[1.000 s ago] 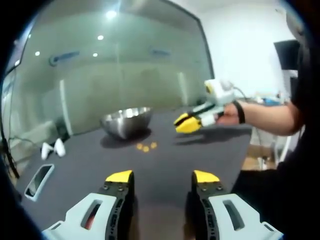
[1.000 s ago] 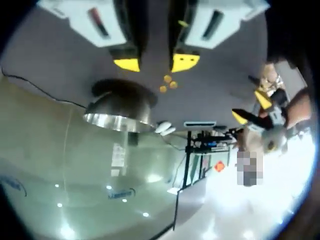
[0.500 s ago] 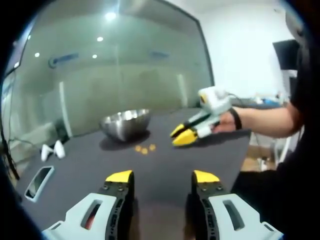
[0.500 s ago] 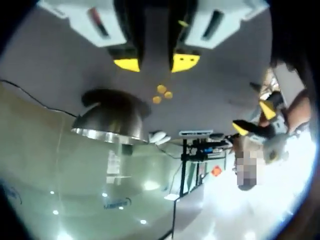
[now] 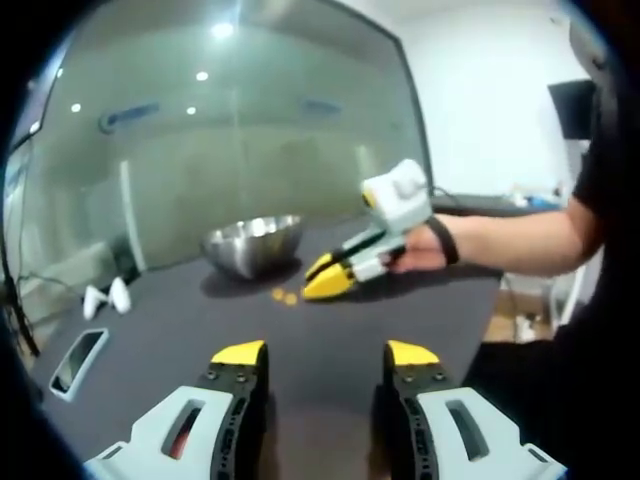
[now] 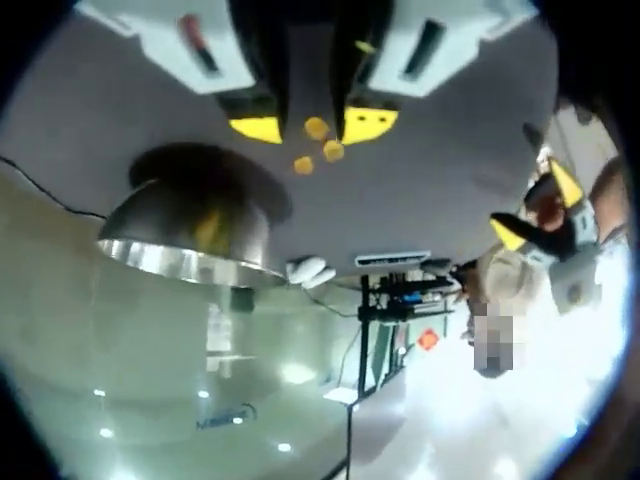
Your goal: Pick up the QQ candy scattered on the table and place it into the stainless steel bowl on the table
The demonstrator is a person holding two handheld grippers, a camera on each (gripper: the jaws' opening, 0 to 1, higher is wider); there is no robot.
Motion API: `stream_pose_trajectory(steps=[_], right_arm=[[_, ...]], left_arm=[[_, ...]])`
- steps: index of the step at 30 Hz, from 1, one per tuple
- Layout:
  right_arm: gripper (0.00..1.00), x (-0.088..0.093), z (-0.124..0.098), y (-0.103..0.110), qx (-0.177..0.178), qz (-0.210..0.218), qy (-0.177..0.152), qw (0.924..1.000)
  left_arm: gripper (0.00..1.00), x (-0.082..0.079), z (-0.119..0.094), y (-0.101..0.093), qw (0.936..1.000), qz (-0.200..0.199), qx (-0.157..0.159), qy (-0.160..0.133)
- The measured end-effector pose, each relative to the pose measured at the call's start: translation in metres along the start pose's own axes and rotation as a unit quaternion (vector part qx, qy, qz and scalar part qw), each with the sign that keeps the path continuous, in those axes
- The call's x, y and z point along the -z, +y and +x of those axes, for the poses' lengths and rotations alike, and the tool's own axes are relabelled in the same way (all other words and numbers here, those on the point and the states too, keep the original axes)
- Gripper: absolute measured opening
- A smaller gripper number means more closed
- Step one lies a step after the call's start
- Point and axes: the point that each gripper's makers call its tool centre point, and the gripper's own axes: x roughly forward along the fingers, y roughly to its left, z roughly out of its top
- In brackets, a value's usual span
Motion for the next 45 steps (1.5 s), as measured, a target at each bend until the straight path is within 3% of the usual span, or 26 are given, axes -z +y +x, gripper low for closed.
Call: stream_pose_trajectory(steps=[4,8,22,26,28,30,33,38,45], right_arm=[[0.18,0.006,0.005,0.0,0.0,-0.012,0.015,0.9998],[0.1,0.009,0.005,0.001,-0.008,0.003,0.016,0.9998],[0.09,0.002,-0.007,-0.003,0.011,-0.002,0.011,0.9999],[0.09,-0.011,-0.021,-0.025,0.073,0.009,-0.012,0.9972],[0.09,-0.022,-0.038,-0.05,0.144,0.053,-0.042,0.9873],[0.09,-0.037,-0.055,-0.063,0.177,0.091,-0.088,0.9759],[0.09,-0.05,-0.069,-0.08,0.218,0.047,-0.095,0.9703],[0.09,-0.064,-0.069,-0.088,0.216,0.054,-0.11,0.9687],[0.1,-0.07,-0.055,-0.093,0.227,0.043,-0.109,0.9669]], left_arm=[[0.47,0.002,0.0,0.002,1.0,-0.002,-0.003,0.002],[0.47,0.003,0.0,0.003,1.0,-0.004,-0.003,0.003],[0.47,0.005,0.0,0.005,1.0,-0.006,-0.004,0.002],[0.47,0.005,-0.002,0.006,1.0,-0.006,-0.005,0.003],[0.47,0.005,-0.002,0.005,1.0,-0.005,-0.004,0.002],[0.47,0.004,-0.002,0.004,1.0,-0.004,-0.003,0.001],[0.47,0.004,-0.002,0.004,1.0,-0.005,-0.002,0.0],[0.47,0.001,0.0,0.002,1.0,-0.001,0.001,-0.002],[0.47,0.001,-0.002,0.0,1.0,0.003,0.0,0.0]])
